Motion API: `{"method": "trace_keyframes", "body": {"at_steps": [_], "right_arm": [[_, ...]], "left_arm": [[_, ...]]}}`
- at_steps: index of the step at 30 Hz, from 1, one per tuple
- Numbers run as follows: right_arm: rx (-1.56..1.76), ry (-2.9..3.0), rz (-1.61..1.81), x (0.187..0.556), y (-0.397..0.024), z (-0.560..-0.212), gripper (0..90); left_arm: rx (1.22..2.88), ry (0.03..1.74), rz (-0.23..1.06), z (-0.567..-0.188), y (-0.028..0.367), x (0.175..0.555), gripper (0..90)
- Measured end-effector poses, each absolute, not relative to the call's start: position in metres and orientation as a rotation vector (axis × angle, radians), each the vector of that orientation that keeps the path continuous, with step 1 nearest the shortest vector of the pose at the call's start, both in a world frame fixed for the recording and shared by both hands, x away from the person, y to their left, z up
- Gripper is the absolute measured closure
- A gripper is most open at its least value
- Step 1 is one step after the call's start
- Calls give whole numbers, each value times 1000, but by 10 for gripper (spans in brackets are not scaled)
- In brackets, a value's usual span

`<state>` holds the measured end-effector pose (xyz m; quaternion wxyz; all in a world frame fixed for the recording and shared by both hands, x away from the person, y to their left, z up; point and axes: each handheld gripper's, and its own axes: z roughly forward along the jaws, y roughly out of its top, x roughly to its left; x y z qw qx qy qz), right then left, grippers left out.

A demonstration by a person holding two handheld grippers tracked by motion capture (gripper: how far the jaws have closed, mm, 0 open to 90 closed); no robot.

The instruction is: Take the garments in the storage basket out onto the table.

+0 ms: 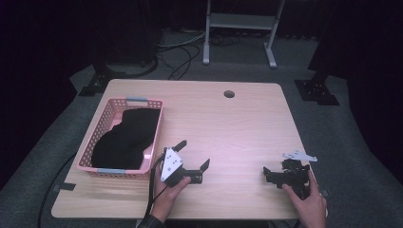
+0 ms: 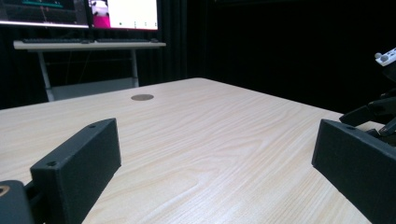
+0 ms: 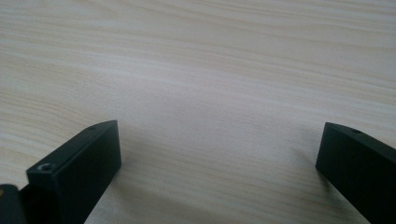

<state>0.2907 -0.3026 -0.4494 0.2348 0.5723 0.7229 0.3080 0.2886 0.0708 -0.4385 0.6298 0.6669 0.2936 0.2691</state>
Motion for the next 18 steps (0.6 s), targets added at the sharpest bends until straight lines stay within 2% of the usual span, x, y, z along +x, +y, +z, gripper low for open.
{"method": "trace_keyframes", "body": {"at_steps": [4,18], "right_arm": [[1571,1984,845,291,-303,-449,0],[1570,1984,845,291,-303,-449,0]], "left_arm": [[1535,677,549,-432,67,292,3],[1532,631,513,-422,66,292,3]]}}
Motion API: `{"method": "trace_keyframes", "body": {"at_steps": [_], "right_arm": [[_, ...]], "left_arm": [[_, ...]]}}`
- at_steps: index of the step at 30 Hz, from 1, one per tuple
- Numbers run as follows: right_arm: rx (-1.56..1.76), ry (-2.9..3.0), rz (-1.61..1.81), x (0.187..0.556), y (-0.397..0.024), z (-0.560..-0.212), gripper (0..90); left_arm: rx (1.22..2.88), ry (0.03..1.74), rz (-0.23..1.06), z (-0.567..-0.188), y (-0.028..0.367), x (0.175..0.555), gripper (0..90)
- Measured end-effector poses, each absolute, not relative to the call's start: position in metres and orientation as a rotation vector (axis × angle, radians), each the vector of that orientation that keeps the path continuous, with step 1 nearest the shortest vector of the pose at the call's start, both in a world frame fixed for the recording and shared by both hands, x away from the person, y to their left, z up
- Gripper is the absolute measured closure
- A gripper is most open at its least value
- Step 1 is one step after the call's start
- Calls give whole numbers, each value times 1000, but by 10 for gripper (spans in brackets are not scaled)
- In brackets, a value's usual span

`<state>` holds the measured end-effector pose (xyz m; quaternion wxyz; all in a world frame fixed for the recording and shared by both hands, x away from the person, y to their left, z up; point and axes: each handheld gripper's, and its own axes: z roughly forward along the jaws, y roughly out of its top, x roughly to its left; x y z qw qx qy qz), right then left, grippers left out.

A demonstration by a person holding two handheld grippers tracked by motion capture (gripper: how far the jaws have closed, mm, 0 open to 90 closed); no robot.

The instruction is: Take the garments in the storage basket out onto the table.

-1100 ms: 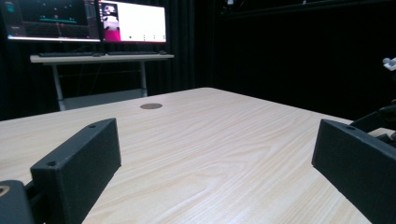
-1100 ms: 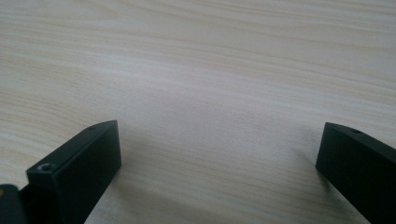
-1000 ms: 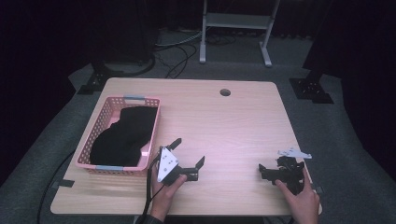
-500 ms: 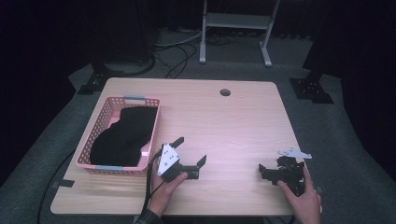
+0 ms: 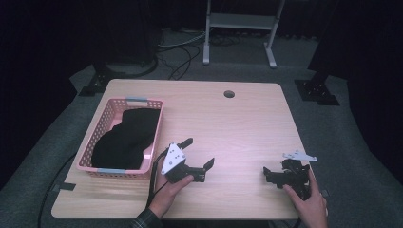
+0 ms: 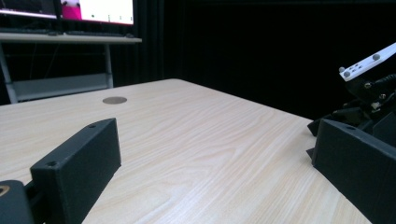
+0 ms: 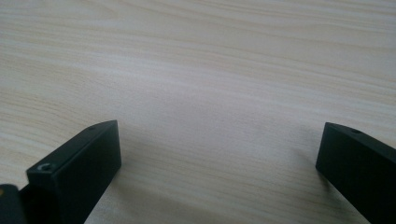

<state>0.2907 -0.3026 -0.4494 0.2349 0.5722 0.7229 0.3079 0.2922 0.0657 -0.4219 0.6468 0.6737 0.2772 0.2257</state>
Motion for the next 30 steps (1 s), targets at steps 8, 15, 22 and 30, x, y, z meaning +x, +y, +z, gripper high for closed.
{"method": "trace_keyframes", "body": {"at_steps": [8,15,22,30], "right_arm": [[1571,1983,846,291,-303,-449,0],[1571,1984,845,291,-303,-449,0],[1570,1984,844,291,-303,-449,0],[1570,1984,844,291,-303,-449,0]], "left_arm": [[1505,625,496,-410,71,294,3],[1498,643,495,-406,76,295,3],[1492,658,485,-402,78,297,3],[1489,653,493,-395,81,296,3]]}}
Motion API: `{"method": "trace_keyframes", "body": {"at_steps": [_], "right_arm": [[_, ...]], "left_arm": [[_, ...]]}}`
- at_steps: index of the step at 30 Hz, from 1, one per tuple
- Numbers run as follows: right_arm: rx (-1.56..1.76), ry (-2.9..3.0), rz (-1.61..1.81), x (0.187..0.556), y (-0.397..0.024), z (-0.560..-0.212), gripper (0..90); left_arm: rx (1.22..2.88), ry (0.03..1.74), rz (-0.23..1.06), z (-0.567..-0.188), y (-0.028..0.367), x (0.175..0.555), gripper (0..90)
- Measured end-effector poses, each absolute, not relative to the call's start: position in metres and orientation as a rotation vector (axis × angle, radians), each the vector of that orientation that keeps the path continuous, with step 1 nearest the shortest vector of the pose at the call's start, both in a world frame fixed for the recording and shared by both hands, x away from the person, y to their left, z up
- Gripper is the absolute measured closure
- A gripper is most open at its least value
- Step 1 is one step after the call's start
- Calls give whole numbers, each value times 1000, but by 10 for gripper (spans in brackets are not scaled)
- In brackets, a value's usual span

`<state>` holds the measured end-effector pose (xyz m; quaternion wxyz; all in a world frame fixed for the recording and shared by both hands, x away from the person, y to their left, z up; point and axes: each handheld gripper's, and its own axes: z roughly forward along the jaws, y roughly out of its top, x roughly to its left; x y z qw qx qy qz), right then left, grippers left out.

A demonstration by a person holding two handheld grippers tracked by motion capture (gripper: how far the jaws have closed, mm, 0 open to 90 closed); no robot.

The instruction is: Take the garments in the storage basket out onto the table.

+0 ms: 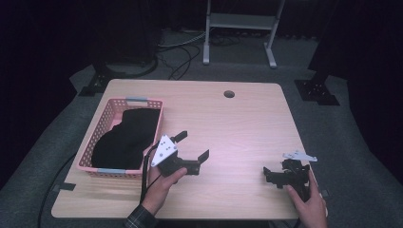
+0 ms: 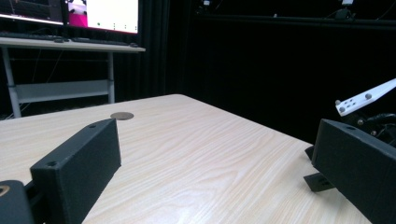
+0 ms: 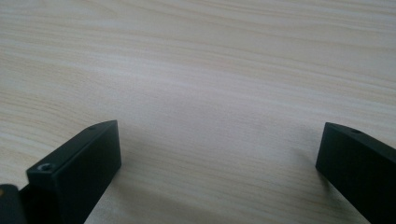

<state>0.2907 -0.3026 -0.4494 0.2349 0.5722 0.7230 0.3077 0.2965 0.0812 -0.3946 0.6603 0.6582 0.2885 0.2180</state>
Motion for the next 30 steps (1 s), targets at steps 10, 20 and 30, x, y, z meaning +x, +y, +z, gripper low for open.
{"method": "trace_keyframes", "body": {"at_steps": [10,20,30], "right_arm": [[1570,1984,845,291,-303,-449,0],[1569,1984,845,291,-303,-449,0],[1570,1984,845,291,-303,-449,0]], "left_arm": [[1473,653,491,-387,88,299,3],[1481,634,485,-379,88,298,3],[1477,636,484,-372,91,298,3]]}}
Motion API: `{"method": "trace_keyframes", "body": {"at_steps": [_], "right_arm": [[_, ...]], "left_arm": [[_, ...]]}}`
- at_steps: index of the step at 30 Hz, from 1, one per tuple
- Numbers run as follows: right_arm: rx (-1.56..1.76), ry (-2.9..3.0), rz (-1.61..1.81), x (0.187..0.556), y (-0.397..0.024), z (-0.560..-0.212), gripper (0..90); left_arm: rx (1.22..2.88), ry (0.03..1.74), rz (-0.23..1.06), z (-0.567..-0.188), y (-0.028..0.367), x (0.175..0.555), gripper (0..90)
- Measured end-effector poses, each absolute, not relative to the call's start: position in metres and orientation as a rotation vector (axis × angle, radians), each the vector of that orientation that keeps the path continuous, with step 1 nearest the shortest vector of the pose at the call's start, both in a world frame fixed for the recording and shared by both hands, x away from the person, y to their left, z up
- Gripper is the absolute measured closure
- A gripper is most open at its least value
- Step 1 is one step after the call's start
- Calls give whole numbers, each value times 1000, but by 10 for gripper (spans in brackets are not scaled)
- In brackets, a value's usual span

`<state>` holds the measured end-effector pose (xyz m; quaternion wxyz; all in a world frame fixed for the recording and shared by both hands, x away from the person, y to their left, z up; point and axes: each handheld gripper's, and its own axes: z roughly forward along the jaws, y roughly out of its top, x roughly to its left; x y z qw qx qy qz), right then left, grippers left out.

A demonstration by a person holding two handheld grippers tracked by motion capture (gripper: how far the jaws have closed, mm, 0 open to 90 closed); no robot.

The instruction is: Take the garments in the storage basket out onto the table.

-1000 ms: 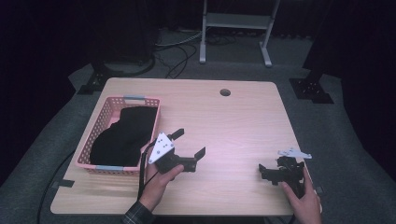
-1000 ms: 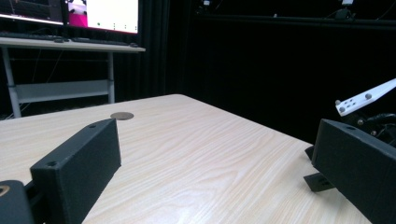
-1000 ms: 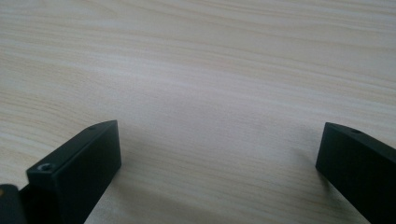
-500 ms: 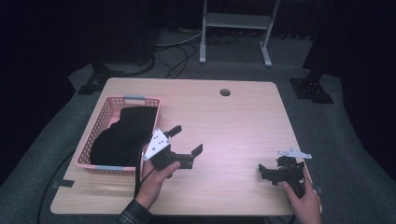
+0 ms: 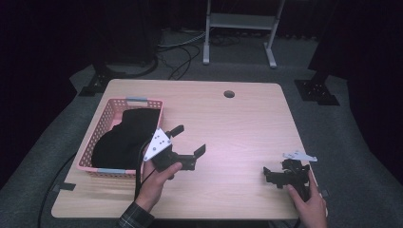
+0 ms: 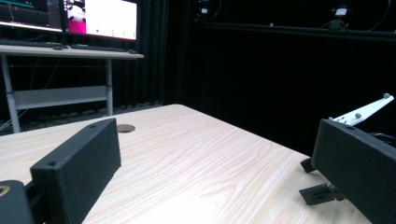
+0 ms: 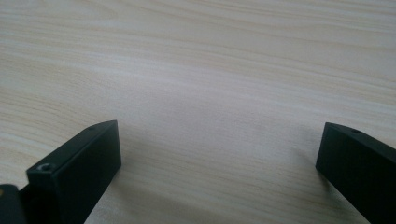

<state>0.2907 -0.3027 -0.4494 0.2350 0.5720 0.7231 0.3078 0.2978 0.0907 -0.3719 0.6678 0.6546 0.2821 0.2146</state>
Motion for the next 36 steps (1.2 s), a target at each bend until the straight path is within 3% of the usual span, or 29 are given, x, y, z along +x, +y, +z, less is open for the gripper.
{"method": "trace_keyframes", "body": {"at_steps": [36], "right_arm": [[1569,1984,845,291,-303,-449,0]], "left_arm": [[1494,632,471,-345,99,299,3]]}}
